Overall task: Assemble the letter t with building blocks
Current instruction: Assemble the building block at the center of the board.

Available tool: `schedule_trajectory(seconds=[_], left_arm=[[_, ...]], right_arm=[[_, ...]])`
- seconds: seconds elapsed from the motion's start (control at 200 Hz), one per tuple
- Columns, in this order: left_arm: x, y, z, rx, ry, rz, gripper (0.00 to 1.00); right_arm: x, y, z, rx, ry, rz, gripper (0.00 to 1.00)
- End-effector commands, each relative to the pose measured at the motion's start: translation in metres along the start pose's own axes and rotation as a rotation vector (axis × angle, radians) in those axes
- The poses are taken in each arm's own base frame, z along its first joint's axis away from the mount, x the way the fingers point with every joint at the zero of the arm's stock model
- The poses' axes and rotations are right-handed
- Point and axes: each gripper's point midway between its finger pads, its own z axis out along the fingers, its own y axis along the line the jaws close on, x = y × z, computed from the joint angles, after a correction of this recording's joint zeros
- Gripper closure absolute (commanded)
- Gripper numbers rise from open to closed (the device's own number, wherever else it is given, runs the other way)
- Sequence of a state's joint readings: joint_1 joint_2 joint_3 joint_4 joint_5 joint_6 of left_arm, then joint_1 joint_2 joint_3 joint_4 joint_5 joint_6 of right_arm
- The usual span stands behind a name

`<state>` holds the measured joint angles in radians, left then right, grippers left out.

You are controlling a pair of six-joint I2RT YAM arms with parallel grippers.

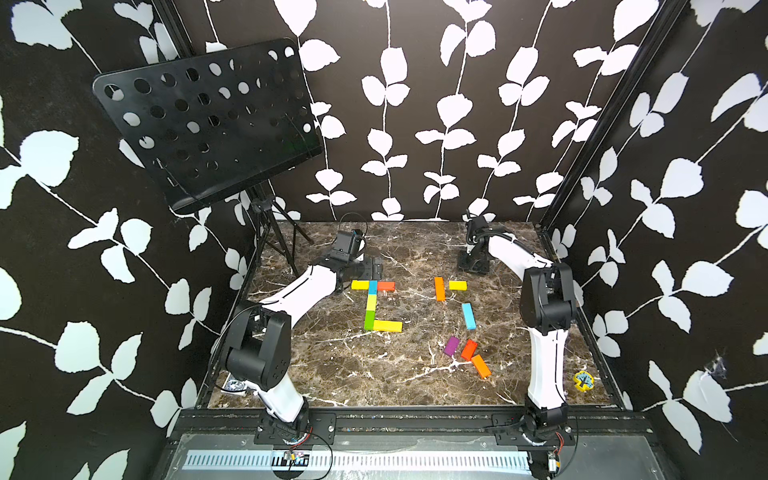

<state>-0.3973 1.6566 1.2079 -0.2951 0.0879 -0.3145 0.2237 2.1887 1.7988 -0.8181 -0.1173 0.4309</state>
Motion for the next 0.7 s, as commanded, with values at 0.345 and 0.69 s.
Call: schedule_trajectory(seconds=[0.345,0.69], left_arm=[[0.002,0.001,-0.006,-0.006,0.016,0.002,0.01],[0.007,0.004,-0.005,-0.013,0.023,-0.012,0.01]], right_arm=[[0.012,0.014,0.029,-0.026,0.043,0.003,0.56],[0.022,0.023,0.035,-0.038,0.068,-0.014,0.60]])
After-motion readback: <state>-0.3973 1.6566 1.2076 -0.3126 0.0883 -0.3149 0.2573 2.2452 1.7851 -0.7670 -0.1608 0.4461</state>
